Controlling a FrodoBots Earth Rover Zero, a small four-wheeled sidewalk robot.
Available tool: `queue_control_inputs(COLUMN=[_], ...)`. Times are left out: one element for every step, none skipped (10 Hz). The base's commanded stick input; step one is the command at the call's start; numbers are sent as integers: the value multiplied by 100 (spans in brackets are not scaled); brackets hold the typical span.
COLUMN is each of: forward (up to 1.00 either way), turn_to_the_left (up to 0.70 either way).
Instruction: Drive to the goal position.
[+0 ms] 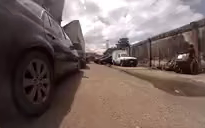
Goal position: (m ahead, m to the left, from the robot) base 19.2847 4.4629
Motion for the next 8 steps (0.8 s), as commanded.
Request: queue_control_inputs(forward=[0, 0, 0, 0, 0, 0, 0, 0], turn_to_the_left=[-85, -85, -85, -85, -85, -85, -85, -85])
